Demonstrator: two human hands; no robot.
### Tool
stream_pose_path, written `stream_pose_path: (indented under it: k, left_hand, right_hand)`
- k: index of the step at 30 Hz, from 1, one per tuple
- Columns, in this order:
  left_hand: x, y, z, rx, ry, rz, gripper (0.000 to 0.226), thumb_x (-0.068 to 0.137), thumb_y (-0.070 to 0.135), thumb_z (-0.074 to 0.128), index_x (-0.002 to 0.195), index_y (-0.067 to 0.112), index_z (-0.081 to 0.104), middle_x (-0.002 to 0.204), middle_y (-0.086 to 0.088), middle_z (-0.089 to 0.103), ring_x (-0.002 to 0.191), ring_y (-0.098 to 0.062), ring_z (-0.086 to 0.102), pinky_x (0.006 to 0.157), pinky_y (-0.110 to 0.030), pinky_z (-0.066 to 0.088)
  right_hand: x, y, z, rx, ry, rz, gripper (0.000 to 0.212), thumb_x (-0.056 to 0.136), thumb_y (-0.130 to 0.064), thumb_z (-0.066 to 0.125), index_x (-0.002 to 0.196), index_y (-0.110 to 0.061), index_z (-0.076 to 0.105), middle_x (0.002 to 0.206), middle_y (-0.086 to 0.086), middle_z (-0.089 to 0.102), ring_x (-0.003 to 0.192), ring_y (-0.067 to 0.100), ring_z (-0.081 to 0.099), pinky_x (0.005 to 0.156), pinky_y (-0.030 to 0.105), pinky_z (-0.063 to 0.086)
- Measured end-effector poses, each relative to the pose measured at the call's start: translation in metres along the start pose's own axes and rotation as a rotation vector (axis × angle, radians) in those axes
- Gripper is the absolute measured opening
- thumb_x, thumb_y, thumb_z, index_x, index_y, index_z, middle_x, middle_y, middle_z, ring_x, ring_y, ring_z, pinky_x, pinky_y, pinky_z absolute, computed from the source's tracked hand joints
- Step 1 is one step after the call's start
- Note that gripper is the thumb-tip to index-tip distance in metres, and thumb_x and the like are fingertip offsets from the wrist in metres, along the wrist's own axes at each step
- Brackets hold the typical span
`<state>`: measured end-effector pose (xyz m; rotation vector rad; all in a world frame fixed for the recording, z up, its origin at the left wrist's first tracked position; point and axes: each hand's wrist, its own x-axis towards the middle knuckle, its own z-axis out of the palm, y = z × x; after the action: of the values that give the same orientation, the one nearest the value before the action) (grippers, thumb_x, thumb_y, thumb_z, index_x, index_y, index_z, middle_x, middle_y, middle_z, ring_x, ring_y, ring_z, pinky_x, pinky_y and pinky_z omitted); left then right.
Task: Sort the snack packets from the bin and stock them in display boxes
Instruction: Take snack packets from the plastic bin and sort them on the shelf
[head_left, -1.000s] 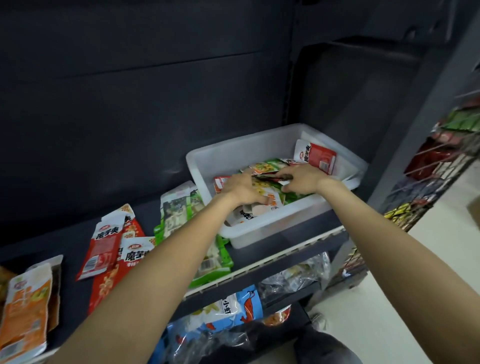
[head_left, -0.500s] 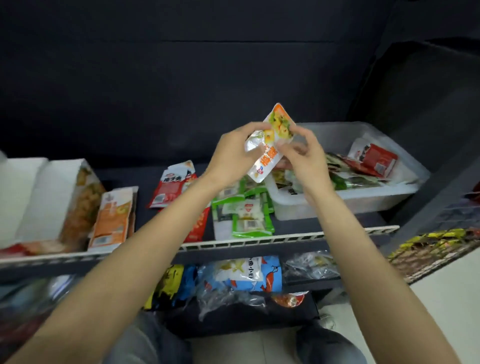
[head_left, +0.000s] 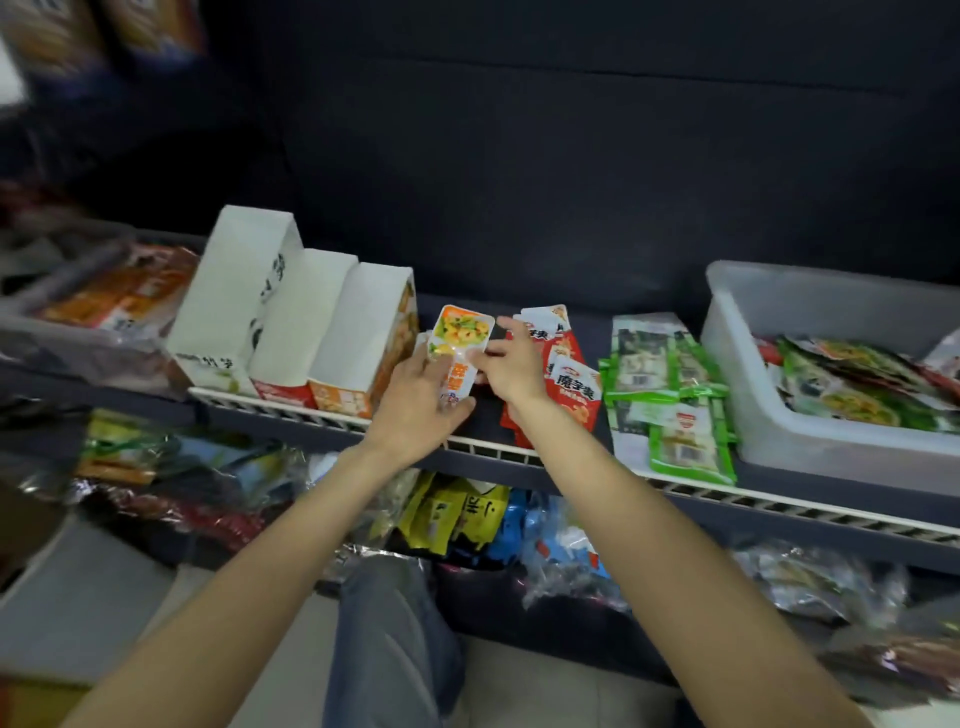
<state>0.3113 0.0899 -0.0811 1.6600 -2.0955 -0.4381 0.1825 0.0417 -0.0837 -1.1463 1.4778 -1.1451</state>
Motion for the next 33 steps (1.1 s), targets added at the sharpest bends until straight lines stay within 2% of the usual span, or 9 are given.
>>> stream_pose_path:
  k: [3, 5, 8, 12, 15, 19, 22, 27, 33]
  left_hand:
    - [0.002, -0.011, 0.004, 0.151, -0.043, -0.019, 0.059, 0.094, 0.038, 0.049, 0.146, 0.013, 0.034, 0.155, -0.013, 0.024, 0.143, -0.029, 0.018, 0.115, -0.035, 0.016]
    - [0.005, -0.017, 0.006, 0.213, -0.035, 0.010, 0.053, 0.098, 0.034, 0.043, 0.144, 0.010, 0.035, 0.152, -0.013, 0.029, 0.142, -0.026, 0.020, 0.115, -0.032, 0.015]
    - [0.009, -0.024, 0.009, 0.273, -0.028, 0.073, 0.045, 0.101, 0.029, 0.037, 0.142, 0.012, 0.038, 0.148, -0.010, 0.037, 0.137, -0.025, 0.028, 0.112, -0.032, 0.022]
    - [0.016, -0.017, 0.012, 0.339, 0.025, 0.171, 0.046, 0.101, 0.038, 0.033, 0.138, 0.014, 0.044, 0.135, -0.008, 0.053, 0.128, -0.025, 0.043, 0.102, -0.035, 0.036]
    - [0.022, 0.011, 0.007, 0.274, 0.205, 0.288, 0.050, 0.098, 0.047, 0.026, 0.123, 0.018, 0.059, 0.108, -0.007, 0.069, 0.102, -0.026, 0.062, 0.078, -0.036, 0.050]
    - [0.033, 0.080, 0.008, 0.065, 0.367, 0.472, 0.038, 0.093, 0.043, 0.036, 0.102, 0.025, 0.068, 0.068, 0.001, 0.068, 0.062, -0.021, 0.065, 0.052, -0.028, 0.046]
    - [0.050, 0.137, 0.027, -0.145, 0.355, 0.656, 0.029, 0.090, 0.030, 0.047, 0.110, 0.024, 0.066, 0.081, 0.008, 0.071, 0.072, -0.013, 0.065, 0.059, -0.028, 0.050]
    - [0.097, 0.224, 0.075, -0.277, -0.098, 0.781, 0.042, 0.087, 0.016, 0.059, 0.128, 0.020, 0.054, 0.122, 0.002, 0.061, 0.115, -0.015, 0.046, 0.097, -0.022, 0.033]
    - [0.136, 0.313, 0.132, -0.174, -0.345, 0.792, 0.046, 0.086, 0.022, 0.065, 0.130, 0.021, 0.054, 0.129, -0.001, 0.057, 0.119, -0.017, 0.050, 0.089, -0.020, 0.034]
  right_hand:
    - [0.016, 0.007, 0.021, -0.042, -0.004, 0.007, 0.053, 0.084, -0.002, 0.067, 0.132, -0.006, 0.044, 0.113, 0.015, 0.066, 0.092, 0.023, 0.066, 0.079, 0.042, 0.057]
    - [0.021, 0.006, 0.027, -0.289, -0.034, -0.061, 0.044, 0.086, -0.013, 0.069, 0.126, -0.004, 0.053, 0.109, 0.014, 0.069, 0.094, 0.026, 0.067, 0.083, 0.041, 0.055]
    - [0.020, 0.002, 0.022, -0.703, -0.064, -0.240, 0.031, 0.092, -0.024, 0.060, 0.119, -0.009, 0.064, 0.111, 0.013, 0.067, 0.103, 0.027, 0.062, 0.090, 0.036, 0.049]
    - [0.008, -0.006, -0.015, -0.767, -0.083, -0.500, 0.025, 0.094, -0.018, 0.055, 0.114, -0.014, 0.068, 0.114, 0.008, 0.061, 0.109, 0.024, 0.055, 0.092, 0.034, 0.045]
    - [-0.012, -0.022, -0.064, -0.808, -0.007, -0.633, 0.023, 0.094, -0.018, 0.053, 0.110, -0.018, 0.068, 0.111, -0.001, 0.066, 0.102, 0.017, 0.060, 0.085, 0.032, 0.048]
    - [-0.042, -0.040, -0.141, -1.027, 0.115, -0.721, 0.019, 0.092, -0.022, 0.053, 0.103, -0.022, 0.069, 0.096, -0.003, 0.073, 0.087, 0.023, 0.067, 0.067, 0.033, 0.050]
    - [-0.052, -0.046, -0.204, -1.154, 0.231, -0.664, 0.019, 0.091, -0.023, 0.055, 0.103, -0.021, 0.069, 0.089, 0.003, 0.073, 0.082, 0.030, 0.067, 0.061, 0.035, 0.047]
    - [-0.046, -0.029, -0.315, -1.205, 0.314, -0.307, 0.031, 0.090, -0.024, 0.057, 0.120, -0.023, 0.061, 0.106, 0.003, 0.071, 0.099, 0.028, 0.065, 0.076, 0.036, 0.049]
    - [-0.034, 0.006, -0.412, -1.157, 0.388, 0.039, 0.045, 0.083, -0.043, 0.066, 0.122, -0.024, 0.059, 0.117, 0.006, 0.066, 0.105, 0.027, 0.061, 0.084, 0.037, 0.051]
